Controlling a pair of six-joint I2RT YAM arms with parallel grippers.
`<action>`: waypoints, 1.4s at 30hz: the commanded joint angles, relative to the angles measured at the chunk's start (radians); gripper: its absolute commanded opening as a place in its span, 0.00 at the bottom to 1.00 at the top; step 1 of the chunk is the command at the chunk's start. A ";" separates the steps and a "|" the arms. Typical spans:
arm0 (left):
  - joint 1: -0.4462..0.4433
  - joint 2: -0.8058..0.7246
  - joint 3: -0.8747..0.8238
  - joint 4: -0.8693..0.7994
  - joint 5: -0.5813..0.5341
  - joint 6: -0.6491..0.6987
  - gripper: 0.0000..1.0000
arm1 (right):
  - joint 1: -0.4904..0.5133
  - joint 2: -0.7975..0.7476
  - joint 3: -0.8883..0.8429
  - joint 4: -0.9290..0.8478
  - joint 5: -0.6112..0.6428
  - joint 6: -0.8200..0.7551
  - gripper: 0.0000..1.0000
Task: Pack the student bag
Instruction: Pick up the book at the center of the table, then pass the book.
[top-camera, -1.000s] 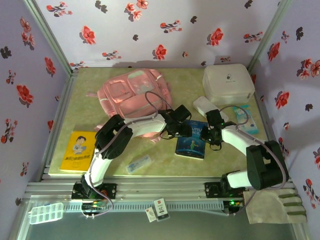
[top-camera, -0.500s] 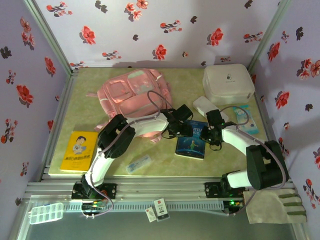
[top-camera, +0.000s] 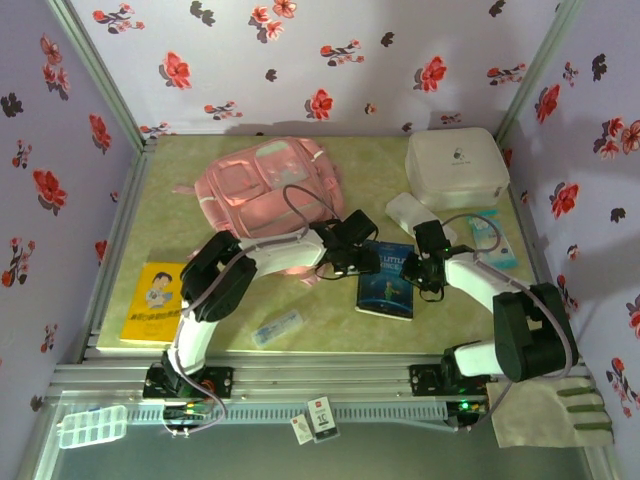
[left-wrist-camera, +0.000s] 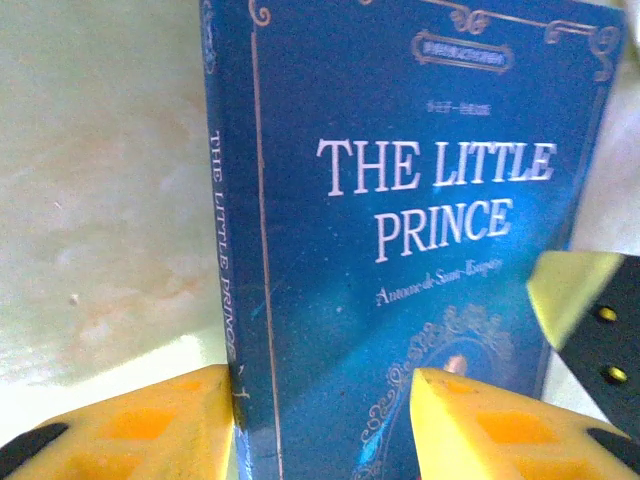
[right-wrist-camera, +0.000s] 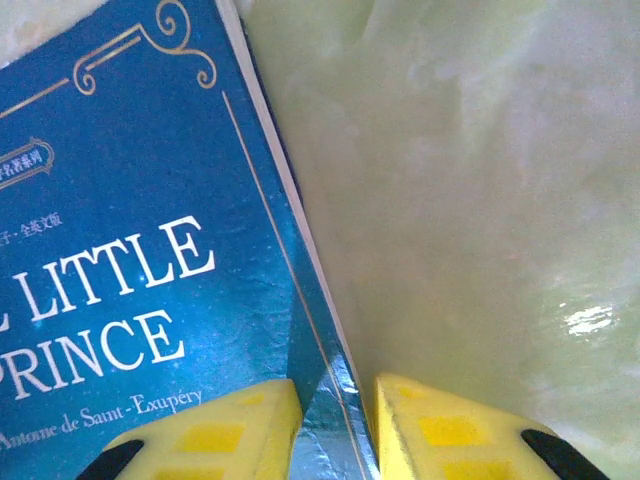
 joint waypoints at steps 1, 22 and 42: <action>-0.032 -0.076 -0.013 0.231 0.126 -0.045 0.45 | 0.007 0.017 -0.038 -0.007 -0.051 0.022 0.28; -0.023 -0.115 -0.100 0.312 0.091 -0.093 0.19 | 0.007 -0.041 -0.056 -0.010 -0.041 0.034 0.31; 0.281 -0.505 -0.218 0.341 -0.031 0.038 0.01 | 0.009 -0.229 0.037 0.499 -0.406 0.244 0.88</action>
